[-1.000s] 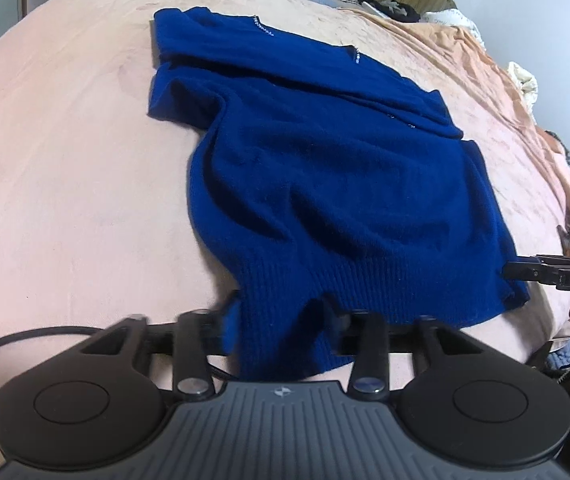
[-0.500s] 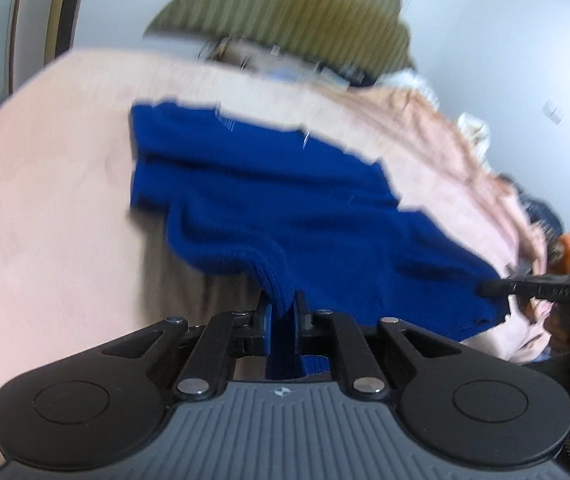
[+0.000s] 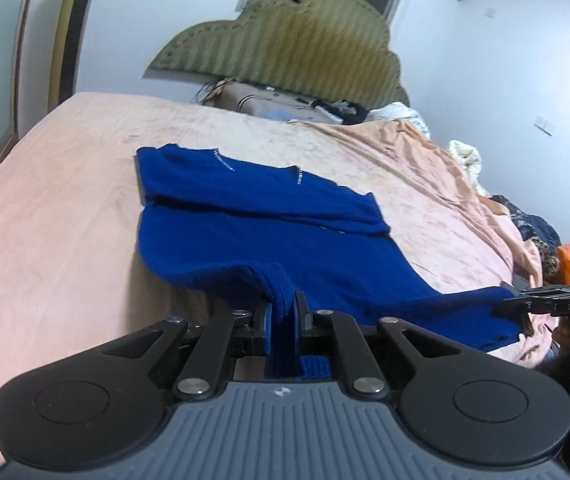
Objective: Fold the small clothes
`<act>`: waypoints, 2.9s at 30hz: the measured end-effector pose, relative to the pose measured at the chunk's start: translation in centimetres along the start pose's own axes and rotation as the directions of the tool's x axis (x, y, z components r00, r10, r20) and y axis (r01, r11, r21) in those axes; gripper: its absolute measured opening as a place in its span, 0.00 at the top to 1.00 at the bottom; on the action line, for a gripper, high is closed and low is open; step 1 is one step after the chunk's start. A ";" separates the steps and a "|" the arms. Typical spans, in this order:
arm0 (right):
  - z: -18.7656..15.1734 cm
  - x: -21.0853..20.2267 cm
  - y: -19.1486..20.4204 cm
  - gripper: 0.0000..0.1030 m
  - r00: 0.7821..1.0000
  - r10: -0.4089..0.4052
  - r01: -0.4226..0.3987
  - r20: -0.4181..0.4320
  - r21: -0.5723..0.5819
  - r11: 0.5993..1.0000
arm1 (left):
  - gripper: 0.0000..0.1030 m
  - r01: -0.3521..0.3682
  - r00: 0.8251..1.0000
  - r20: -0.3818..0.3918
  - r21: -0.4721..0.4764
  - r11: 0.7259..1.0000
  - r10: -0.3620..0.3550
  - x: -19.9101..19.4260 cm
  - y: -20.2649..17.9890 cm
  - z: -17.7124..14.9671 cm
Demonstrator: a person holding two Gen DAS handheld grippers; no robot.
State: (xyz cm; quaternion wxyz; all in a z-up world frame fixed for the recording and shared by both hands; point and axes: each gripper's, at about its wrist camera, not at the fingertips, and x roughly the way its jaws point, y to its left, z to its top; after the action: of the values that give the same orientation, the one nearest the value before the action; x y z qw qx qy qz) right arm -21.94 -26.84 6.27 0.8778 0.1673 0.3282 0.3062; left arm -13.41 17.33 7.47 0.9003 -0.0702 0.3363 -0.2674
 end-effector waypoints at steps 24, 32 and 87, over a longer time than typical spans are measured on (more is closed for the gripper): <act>8.4 6.7 -6.8 0.88 0.943 -0.240 0.194 0.232 0.203 0.960 | 0.90 -0.224 0.974 -0.023 0.071 0.972 0.226 10.7 -1.5 11.5; 10.2 9.0 -9.3 0.88 0.932 -0.264 0.199 0.248 0.259 0.945 | 0.90 -0.288 0.951 -0.087 0.089 0.954 0.295 14.6 -1.2 13.5; 13.3 19.0 -25.5 0.53 0.922 -0.329 0.107 0.203 0.683 0.722 | 0.47 -0.489 0.871 -0.134 -0.135 0.862 0.473 28.9 9.2 20.5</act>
State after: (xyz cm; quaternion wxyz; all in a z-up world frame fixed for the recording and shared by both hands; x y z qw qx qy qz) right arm 9.30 -35.06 -5.60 0.8317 0.4720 0.2905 0.0333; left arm 21.98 8.74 3.91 0.9123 -0.0449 0.4069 -0.0086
